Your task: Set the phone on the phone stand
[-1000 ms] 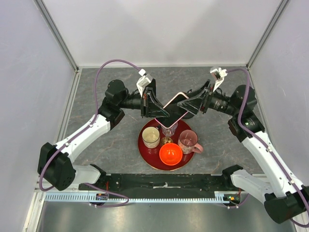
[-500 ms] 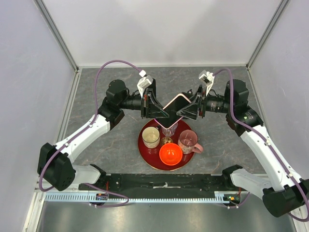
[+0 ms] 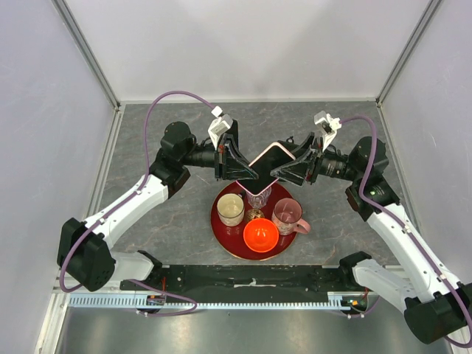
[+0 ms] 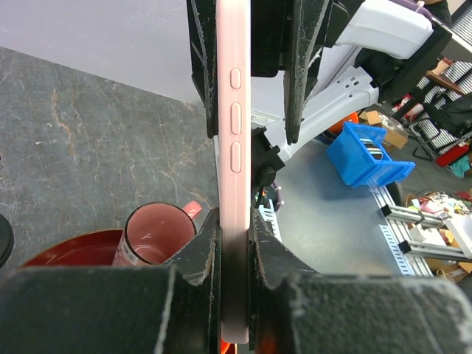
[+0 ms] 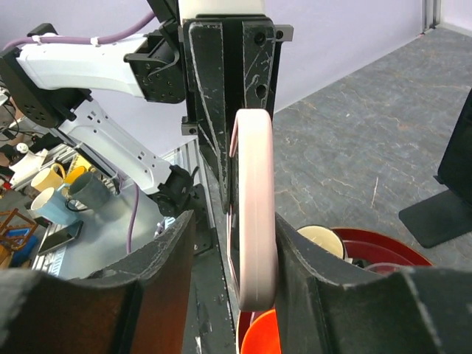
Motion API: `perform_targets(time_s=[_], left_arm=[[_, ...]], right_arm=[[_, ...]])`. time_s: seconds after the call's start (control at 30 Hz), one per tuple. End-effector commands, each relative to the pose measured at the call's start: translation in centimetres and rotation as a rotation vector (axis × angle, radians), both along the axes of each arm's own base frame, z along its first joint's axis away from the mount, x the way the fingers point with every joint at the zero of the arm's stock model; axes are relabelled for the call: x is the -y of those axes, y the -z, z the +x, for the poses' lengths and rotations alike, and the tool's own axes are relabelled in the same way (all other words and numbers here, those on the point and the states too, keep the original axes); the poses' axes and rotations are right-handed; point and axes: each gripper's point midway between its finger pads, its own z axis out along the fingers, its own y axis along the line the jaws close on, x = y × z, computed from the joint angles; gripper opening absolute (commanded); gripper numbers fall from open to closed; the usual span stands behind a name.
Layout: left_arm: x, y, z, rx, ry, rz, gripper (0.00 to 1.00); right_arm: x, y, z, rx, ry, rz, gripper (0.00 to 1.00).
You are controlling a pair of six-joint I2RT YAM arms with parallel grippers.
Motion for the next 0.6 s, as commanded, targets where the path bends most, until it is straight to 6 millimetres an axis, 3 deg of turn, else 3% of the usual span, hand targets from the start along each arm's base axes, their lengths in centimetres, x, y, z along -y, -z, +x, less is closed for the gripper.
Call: perform_targets(time_s=[0.0, 0.13, 0.3, 0.4, 0.43, 0.47, 0.5, 0.57], left_arm=[[-0.2, -1.9, -0.9, 0.073, 0.037, -0.054, 0.02], [-0.1, -2.0, -1.3, 0.074, 0.056, -0.057, 0.02], [0.1, -1.8, -2.2, 0.083, 0.1, -0.059, 0.02], [0.2, -1.7, -2.7, 0.088, 0.124, -0.057, 0.02], [0.2, -1.7, -2.8, 0.09, 0.126, -0.058, 0.02], [0.2, -1.7, -2.8, 0.096, 0.127, -0.06, 0.02], [0.2, -1.7, -2.7, 0.096, 0.121, -0.06, 0.04], [0.5, -1.7, -1.5, 0.128, 0.043, -0.061, 0.18]], right_arm=[[0.0, -2.5, -0.5, 0.097, -0.02, 0.049, 0.5], [-0.2, -2.7, -0.5, 0.086, -0.035, 0.051, 0.46], [-0.3, -2.3, -0.7, 0.086, -0.066, 0.034, 0.35], [-0.3, -2.0, -0.8, 0.086, -0.078, 0.029, 0.17], [-0.4, -2.1, -0.9, 0.086, -0.081, 0.03, 0.0], [-0.3, -2.1, -0.6, 0.078, -0.065, 0.031, 0.0], [-0.2, -2.3, -0.3, 0.079, -0.032, 0.038, 0.0], [0.5, -2.6, 0.6, 0.057, 0.081, 0.036, 0.0]])
